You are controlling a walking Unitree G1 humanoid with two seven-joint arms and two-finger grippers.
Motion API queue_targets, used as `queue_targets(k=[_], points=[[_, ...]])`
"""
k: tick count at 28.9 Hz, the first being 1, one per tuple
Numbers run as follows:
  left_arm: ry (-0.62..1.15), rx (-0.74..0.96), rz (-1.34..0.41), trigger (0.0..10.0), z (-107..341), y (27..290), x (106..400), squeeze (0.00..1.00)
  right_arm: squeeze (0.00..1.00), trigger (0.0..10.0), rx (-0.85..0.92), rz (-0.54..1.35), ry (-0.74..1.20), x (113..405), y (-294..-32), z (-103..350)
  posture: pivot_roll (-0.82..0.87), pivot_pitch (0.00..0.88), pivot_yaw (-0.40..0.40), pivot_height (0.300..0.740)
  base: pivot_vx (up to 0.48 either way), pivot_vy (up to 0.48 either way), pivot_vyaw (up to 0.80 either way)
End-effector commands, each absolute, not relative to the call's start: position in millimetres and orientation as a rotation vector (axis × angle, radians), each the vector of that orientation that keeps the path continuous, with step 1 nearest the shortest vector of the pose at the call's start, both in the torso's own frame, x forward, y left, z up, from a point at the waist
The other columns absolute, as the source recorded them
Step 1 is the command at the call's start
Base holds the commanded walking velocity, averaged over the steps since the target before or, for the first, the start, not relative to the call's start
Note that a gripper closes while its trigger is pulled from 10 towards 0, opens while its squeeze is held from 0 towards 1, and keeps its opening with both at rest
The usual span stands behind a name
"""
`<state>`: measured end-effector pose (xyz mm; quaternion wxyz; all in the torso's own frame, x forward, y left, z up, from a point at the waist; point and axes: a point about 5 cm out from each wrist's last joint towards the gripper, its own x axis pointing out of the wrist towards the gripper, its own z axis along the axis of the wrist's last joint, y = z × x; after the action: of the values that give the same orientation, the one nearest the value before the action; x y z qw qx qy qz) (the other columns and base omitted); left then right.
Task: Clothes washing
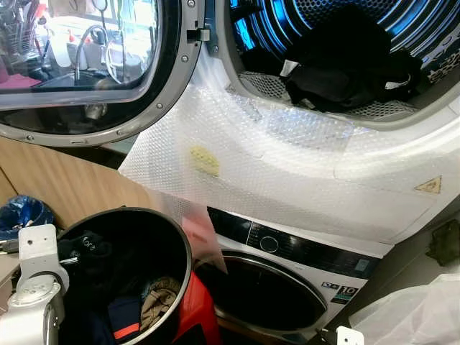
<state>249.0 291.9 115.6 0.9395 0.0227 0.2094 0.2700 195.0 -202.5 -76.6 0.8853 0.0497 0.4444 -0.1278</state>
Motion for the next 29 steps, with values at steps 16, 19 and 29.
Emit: queue_targets(k=[16,19,29], points=[[0.457,-0.009,0.474,0.0,102,273,253,0.00,0.00,10.0,0.092,-0.264,0.928,196,-206,-76,0.05,0.012,-0.071,0.740,0.000,0.000,0.00],[0.453,-0.007,0.466,0.0,102,271,254,0.00,0.00,10.0,0.090,-0.264,0.930,195,-206,-76,0.05,0.005,-0.071,0.740,0.000,0.000,0.00],[0.446,-0.029,0.430,0.0,98,260,255,0.00,0.00,10.0,0.083,-0.263,0.935,193,-209,-77,0.05,0.000,-0.080,0.740,0.000,0.000,0.00]])
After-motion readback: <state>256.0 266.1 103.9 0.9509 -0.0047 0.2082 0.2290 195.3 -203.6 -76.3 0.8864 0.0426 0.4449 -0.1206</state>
